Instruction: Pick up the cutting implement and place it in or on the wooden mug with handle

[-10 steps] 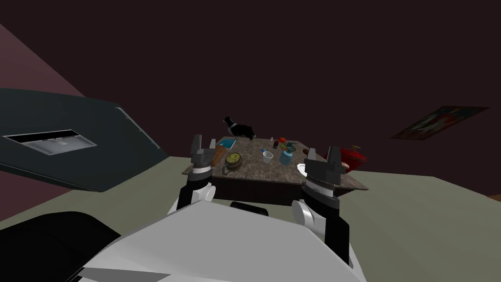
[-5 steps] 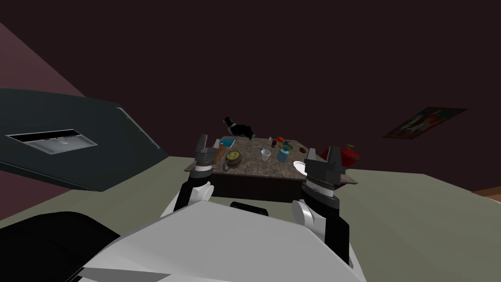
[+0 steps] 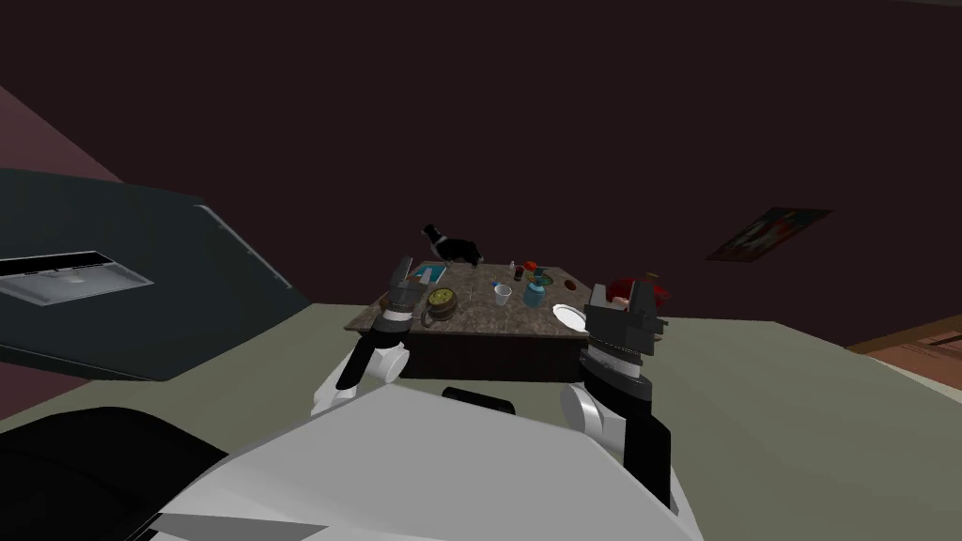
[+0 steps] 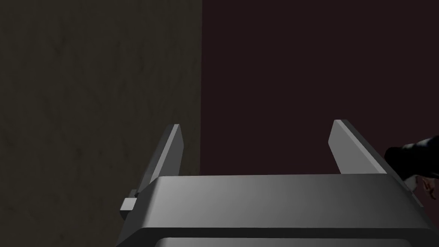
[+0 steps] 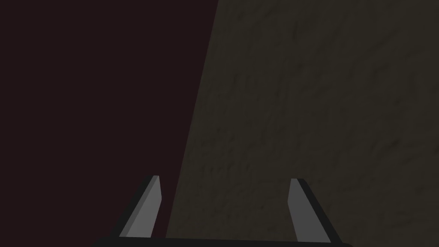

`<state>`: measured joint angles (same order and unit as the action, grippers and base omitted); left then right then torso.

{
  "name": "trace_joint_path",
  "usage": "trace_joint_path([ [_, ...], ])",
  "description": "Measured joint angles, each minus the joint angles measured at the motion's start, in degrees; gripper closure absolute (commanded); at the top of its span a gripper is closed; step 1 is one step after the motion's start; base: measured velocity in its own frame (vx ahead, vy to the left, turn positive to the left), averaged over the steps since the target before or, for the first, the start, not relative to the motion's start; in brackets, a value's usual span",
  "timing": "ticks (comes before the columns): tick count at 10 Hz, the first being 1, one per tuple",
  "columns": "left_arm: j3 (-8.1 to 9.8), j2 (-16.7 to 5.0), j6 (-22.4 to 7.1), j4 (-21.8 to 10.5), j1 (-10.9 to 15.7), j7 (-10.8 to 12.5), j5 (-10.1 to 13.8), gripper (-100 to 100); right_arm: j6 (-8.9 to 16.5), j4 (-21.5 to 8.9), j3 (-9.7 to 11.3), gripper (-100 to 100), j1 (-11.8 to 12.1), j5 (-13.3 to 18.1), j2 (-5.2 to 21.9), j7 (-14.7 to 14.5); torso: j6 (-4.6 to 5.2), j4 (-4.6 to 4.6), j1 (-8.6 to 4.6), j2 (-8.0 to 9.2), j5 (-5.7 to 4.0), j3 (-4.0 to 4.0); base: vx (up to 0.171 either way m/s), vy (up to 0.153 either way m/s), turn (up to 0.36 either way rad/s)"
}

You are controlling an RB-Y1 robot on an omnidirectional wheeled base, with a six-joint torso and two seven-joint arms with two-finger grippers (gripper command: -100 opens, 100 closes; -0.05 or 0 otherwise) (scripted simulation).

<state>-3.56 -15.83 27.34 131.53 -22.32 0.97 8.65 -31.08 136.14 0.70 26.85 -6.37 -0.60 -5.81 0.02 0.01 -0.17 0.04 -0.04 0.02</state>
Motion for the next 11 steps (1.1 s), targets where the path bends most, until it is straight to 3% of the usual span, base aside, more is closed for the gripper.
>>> trace_joint_path([
  [4, -0.32, -6.27, -5.21, -4.05, 4.69, 2.45, 3.23, -100, 0.00, 0.00, 0.00, 0, 0.00, 0.00, 0.00, 0.00, 0.01, -0.01, -0.01, -0.04, 0.00, -0.02, -0.009, -0.043, -0.094],
  [6, -1.15, -8.84, -7.20, -5.00, 5.13, 3.07, 4.14, -100, 0.00, 0.00, 0.00, 0, 0.00, 0.00, 0.00, 0.00, 0.00, -0.01, 0.03, -0.01, 0.01, -0.01, -0.007, -0.042, -0.177],
  [11, -2.83, -16.80, -14.85, -11.00, 10.25, 5.37, 7.62, -100, 0.00, 0.00, -0.01, 0, 0.01, 0.00, 0.00, 0.00, -0.05, -0.01, 0.07, -0.04, 0.02, -0.03, -0.001, -0.035, -0.143],
])
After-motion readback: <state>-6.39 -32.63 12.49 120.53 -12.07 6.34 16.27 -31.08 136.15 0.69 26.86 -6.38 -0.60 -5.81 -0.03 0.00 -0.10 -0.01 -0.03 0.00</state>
